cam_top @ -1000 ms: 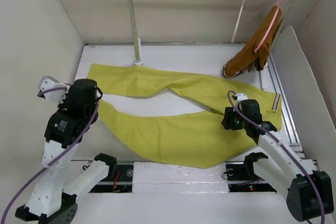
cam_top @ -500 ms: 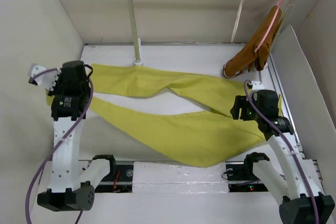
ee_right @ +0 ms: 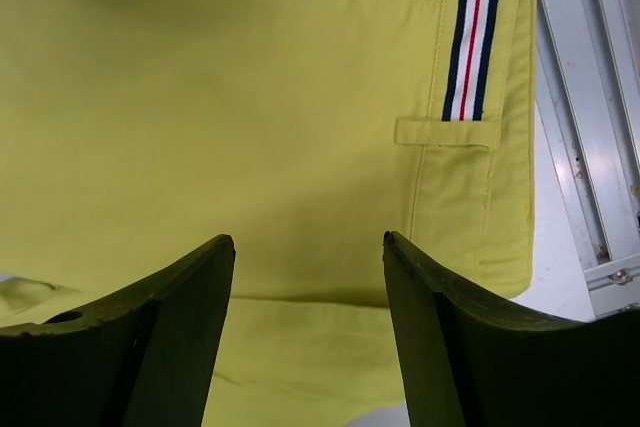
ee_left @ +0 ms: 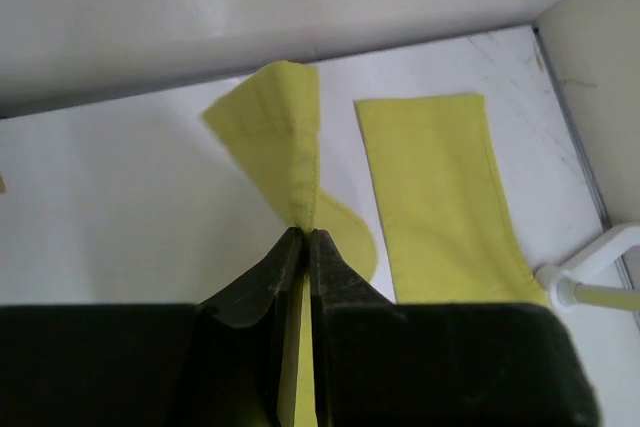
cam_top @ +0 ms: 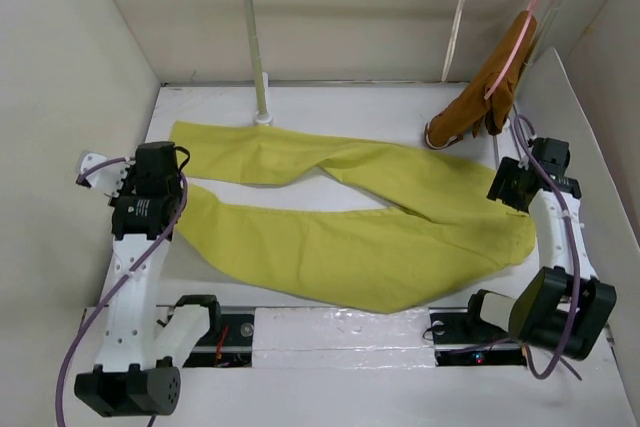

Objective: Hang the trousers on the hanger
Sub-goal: Flatten out the trousers at the center of the board.

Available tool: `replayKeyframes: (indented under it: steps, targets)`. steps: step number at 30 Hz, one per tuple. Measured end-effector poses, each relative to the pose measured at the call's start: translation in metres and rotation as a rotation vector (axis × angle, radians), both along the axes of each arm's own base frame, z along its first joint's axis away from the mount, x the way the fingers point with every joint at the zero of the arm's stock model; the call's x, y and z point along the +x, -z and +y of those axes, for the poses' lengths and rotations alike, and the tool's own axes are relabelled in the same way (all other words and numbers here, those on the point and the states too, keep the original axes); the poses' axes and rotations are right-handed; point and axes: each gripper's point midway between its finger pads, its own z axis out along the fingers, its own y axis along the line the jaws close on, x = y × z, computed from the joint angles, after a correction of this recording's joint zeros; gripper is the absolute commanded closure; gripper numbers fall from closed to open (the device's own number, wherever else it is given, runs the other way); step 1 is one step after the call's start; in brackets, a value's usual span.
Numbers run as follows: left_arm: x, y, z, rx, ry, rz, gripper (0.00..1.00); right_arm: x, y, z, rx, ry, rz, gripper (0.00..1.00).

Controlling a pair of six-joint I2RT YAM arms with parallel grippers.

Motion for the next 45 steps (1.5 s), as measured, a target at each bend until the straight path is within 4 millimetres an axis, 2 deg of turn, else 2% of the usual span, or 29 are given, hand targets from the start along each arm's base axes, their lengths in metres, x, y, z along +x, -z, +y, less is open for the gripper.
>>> replayKeyframes:
  steps: [1, 2, 3, 8, 10, 12, 13, 14, 16, 17, 19, 21, 23, 25, 27, 30, 32, 35, 38, 41, 45]
  targets:
    - [-0.005, -0.004, 0.002, 0.010, -0.013, -0.013, 0.88, 0.000, 0.004, -0.002, 0.005, 0.005, 0.017, 0.33]
    - [-0.010, -0.009, 0.005, 0.023, -0.028, -0.027, 0.62, 0.004, 0.010, -0.003, 0.014, 0.007, 0.048, 0.33]
    - [-0.016, -0.015, 0.008, 0.035, -0.041, -0.049, 0.50, 0.004, 0.011, -0.004, 0.015, 0.007, 0.053, 0.33]
    - [-0.052, -0.059, 0.025, 0.143, -0.113, -0.159, 0.01, 0.026, 0.016, -0.022, 0.023, 0.029, 0.106, 0.34]
    - [-0.059, -0.090, 0.027, 0.165, -0.125, -0.229, 0.01, 0.030, 0.017, -0.030, 0.036, 0.042, 0.109, 0.34]
    - [-0.053, -0.121, 0.024, 0.176, -0.097, -0.301, 0.01, 0.029, 0.019, -0.034, 0.047, 0.055, 0.112, 0.34]
    - [-0.043, -0.131, 0.018, 0.168, -0.051, -0.335, 0.04, 0.028, 0.019, -0.035, 0.055, 0.060, 0.109, 0.34]
    - [-0.031, -0.138, 0.009, 0.155, 0.012, -0.365, 0.16, 0.028, 0.018, -0.037, 0.062, 0.063, 0.097, 0.34]
    - [0.003, -0.139, -0.018, 0.110, 0.191, -0.401, 0.24, 0.027, 0.017, -0.038, 0.077, 0.063, 0.069, 0.34]
    - [0.025, -0.132, -0.036, 0.072, 0.296, -0.419, 0.35, 0.025, 0.017, -0.038, 0.088, 0.065, 0.056, 0.34]
    - [0.067, -0.095, -0.076, -0.018, 0.510, -0.384, 0.39, 0.017, 0.018, -0.041, 0.098, 0.082, 0.039, 0.33]
    - [0.098, -0.038, -0.115, -0.110, 0.688, -0.281, 0.42, 0.007, 0.017, -0.046, 0.093, 0.108, 0.033, 0.32]
    - [0.112, 0.028, -0.157, -0.186, 0.828, -0.098, 0.39, -0.003, 0.014, -0.055, 0.061, 0.141, 0.026, 0.29]
    - [0.107, 0.075, -0.211, -0.215, 0.986, 0.065, 0.37, -0.014, 0.009, -0.061, 0.030, 0.172, 0.013, 0.23]
    - [0.086, 0.098, -0.281, -0.215, 1.188, 0.159, 0.34, -0.026, 0.008, -0.066, 0.008, 0.195, 0.004, 0.18]
    - [0.034, 0.105, -0.377, -0.221, 1.484, 0.197, 0.32, -0.044, 0.013, -0.070, -0.009, 0.202, 0.023, 0.11]
    - [0.001, 0.104, -0.413, -0.244, 1.621, 0.201, 0.31, -0.054, 0.020, -0.072, -0.011, 0.200, 0.047, 0.08]
    - [-0.036, 0.107, -0.439, -0.247, 1.742, 0.220, 0.30, -0.062, 0.027, -0.064, 0.012, 0.177, 0.057, 0.09]
    - [-0.066, 0.122, -0.446, -0.244, 1.823, 0.262, 0.29, -0.065, 0.031, -0.053, 0.045, 0.156, 0.052, 0.12]
    - [-0.086, 0.156, -0.428, -0.244, 1.838, 0.356, 0.29, -0.071, 0.046, -0.042, 0.092, 0.164, 0.072, 0.14]
    - [-0.100, 0.190, -0.399, -0.266, 1.808, 0.454, 0.29, -0.091, 0.074, -0.029, 0.152, 0.224, 0.143, 0.15]
